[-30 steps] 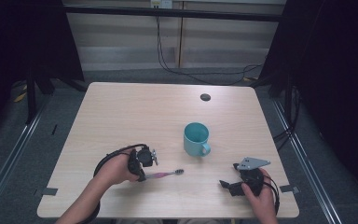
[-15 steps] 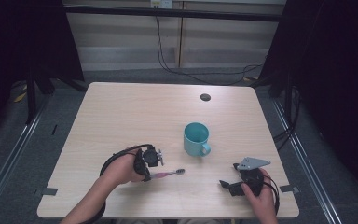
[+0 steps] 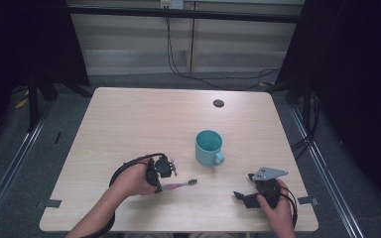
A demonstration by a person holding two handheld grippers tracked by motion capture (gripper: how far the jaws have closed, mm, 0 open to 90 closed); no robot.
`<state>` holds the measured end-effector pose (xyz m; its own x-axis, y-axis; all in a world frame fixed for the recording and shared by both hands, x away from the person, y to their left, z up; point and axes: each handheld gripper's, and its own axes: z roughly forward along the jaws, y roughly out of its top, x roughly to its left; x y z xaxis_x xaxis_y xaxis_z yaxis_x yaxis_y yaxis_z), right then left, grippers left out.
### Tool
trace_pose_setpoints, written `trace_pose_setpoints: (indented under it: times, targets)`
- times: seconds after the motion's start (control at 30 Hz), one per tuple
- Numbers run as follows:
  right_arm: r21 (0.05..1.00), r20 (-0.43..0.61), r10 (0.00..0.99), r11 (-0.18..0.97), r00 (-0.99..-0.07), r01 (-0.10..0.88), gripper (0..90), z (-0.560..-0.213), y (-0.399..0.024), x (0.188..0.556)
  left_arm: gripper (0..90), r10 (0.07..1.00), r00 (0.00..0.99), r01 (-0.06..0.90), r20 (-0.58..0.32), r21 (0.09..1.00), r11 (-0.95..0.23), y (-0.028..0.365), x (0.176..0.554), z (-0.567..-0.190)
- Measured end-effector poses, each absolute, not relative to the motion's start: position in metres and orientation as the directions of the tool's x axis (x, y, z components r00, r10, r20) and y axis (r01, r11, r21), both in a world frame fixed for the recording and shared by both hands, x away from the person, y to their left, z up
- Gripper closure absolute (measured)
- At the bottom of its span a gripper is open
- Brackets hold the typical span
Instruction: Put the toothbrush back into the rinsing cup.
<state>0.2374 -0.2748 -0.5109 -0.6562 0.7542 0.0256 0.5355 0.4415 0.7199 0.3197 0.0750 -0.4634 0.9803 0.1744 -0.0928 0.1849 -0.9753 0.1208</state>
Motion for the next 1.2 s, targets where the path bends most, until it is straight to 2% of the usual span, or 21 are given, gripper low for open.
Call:
trace_pose_setpoints:
  times: [0.33, 0.7, 1.2]
  targets:
    - [0.72, 0.026, 0.754, 0.441, -0.656, 0.536, 11.0, -0.511, -0.275, 0.237, 82.5, 0.211, 0.971, 0.229, -0.108, 0.201, -0.952, 0.085, 0.32, -0.447]
    - [0.72, 0.025, 0.754, 0.442, -0.656, 0.536, 11.0, -0.511, -0.275, 0.237, 82.6, 0.219, 0.969, 0.241, -0.117, 0.218, -0.946, 0.09, 0.322, -0.441]
    - [0.719, 0.025, 0.754, 0.442, -0.656, 0.536, 11.0, -0.511, -0.275, 0.237, 82.6, 0.255, 0.958, 0.285, -0.133, 0.316, -0.905, 0.102, 0.32, -0.423]
